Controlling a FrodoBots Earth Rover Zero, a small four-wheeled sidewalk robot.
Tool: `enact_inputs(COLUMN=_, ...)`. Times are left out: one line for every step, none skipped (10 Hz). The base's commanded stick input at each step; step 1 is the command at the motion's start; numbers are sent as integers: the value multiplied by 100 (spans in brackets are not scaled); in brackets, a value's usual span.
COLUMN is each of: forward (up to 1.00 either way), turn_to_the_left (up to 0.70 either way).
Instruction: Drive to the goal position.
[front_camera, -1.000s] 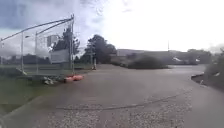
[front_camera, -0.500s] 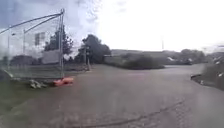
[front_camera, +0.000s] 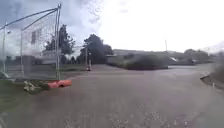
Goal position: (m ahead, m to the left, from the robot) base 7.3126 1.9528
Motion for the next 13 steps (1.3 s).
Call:
enact_inputs(forward=70, turn_to_the_left=0)
enact_inputs(forward=70, turn_to_the_left=0)
enact_inputs(forward=70, turn_to_the_left=0)
enact_inputs(forward=70, turn_to_the_left=0)
enact_inputs(forward=70, turn_to_the_left=0)
enact_inputs(forward=70, turn_to_the_left=0)
enact_inputs(forward=70, turn_to_the_left=0)
enact_inputs(forward=70, turn_to_the_left=-2)
enact_inputs(forward=70, turn_to_the_left=-2)
enact_inputs(forward=70, turn_to_the_left=0)
enact_inputs(forward=70, turn_to_the_left=0)
enact_inputs(forward=70, turn_to_the_left=0)
enact_inputs(forward=70, turn_to_the_left=0)
